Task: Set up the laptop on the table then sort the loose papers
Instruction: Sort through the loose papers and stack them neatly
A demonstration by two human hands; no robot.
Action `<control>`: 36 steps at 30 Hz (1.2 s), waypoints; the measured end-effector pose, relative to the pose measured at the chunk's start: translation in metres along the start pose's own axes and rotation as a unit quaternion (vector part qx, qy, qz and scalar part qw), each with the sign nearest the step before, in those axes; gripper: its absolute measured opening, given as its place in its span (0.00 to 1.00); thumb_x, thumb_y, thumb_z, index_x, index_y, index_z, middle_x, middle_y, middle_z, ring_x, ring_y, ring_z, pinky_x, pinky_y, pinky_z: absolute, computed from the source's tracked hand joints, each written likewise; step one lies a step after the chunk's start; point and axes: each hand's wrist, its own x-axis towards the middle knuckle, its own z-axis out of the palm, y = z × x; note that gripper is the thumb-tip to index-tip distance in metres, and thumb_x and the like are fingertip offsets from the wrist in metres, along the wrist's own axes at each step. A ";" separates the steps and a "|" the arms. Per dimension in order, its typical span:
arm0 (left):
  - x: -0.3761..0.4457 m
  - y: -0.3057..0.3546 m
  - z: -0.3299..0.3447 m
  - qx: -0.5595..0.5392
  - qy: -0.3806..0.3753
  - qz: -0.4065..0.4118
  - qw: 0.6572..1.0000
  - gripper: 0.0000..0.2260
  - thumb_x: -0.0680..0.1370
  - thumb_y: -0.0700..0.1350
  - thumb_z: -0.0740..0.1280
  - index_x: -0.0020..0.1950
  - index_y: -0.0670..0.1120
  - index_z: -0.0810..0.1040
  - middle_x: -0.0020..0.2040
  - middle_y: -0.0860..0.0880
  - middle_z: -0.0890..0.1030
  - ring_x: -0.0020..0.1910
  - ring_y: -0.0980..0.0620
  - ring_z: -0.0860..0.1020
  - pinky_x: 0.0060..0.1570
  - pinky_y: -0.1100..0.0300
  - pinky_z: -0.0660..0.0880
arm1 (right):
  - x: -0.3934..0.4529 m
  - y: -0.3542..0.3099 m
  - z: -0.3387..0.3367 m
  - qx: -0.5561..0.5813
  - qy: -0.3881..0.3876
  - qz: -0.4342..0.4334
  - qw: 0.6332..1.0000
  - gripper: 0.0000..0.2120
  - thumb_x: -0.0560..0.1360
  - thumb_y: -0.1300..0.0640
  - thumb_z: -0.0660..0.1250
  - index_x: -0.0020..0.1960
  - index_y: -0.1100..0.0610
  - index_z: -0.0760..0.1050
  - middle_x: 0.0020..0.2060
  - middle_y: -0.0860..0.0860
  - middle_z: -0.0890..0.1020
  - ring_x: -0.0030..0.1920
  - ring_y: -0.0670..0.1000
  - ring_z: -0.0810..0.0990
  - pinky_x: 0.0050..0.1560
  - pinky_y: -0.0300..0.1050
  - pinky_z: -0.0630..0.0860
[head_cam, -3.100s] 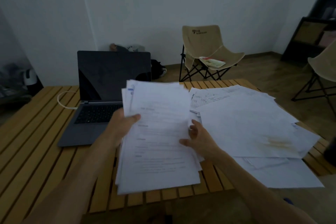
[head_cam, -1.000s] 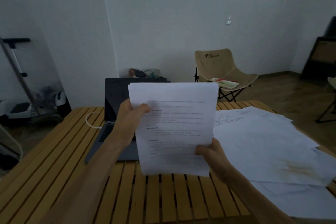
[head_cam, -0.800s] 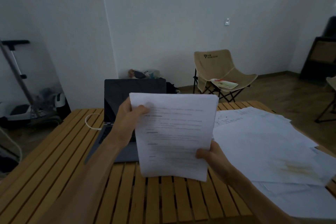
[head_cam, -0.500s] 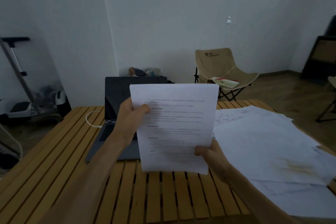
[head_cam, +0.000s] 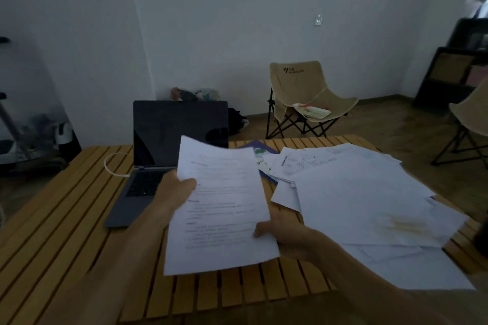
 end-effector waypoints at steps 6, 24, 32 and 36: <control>0.023 -0.035 0.015 0.251 -0.025 -0.104 0.962 0.25 0.76 0.44 0.68 0.69 0.34 0.67 0.59 0.37 0.76 0.49 0.41 0.77 0.43 0.53 0.75 | -0.015 -0.018 -0.017 -0.243 -0.024 0.098 0.965 0.11 0.81 0.58 0.65 0.58 0.65 0.77 0.46 0.58 0.86 0.42 0.55 0.86 0.40 0.44 0.82; -0.036 0.029 0.275 0.076 -0.158 0.001 0.984 0.10 0.75 0.44 0.69 0.53 0.41 0.78 0.50 0.45 0.81 0.49 0.46 0.79 0.44 0.58 0.78 | -0.043 0.070 -0.186 -0.427 0.401 0.103 0.804 0.34 0.81 0.40 0.55 0.81 0.55 0.52 0.81 0.57 0.51 0.80 0.59 0.50 0.79 0.56 0.50; -0.042 0.027 0.258 0.163 -0.061 0.108 0.979 0.11 0.79 0.46 0.68 0.39 0.46 0.70 0.37 0.50 0.74 0.40 0.49 0.76 0.35 0.58 0.70 | -0.053 0.066 -0.181 -0.360 0.482 0.039 0.798 0.29 0.82 0.43 0.56 0.79 0.56 0.58 0.79 0.56 0.58 0.79 0.57 0.54 0.79 0.55 0.51; -0.049 0.055 0.176 0.034 0.080 0.258 0.962 0.07 0.80 0.41 0.66 0.44 0.42 0.71 0.37 0.49 0.74 0.36 0.53 0.73 0.34 0.61 0.68 | -0.063 0.046 -0.173 -0.261 0.523 -0.054 0.809 0.23 0.82 0.47 0.60 0.75 0.54 0.66 0.74 0.54 0.69 0.74 0.56 0.67 0.74 0.54 0.64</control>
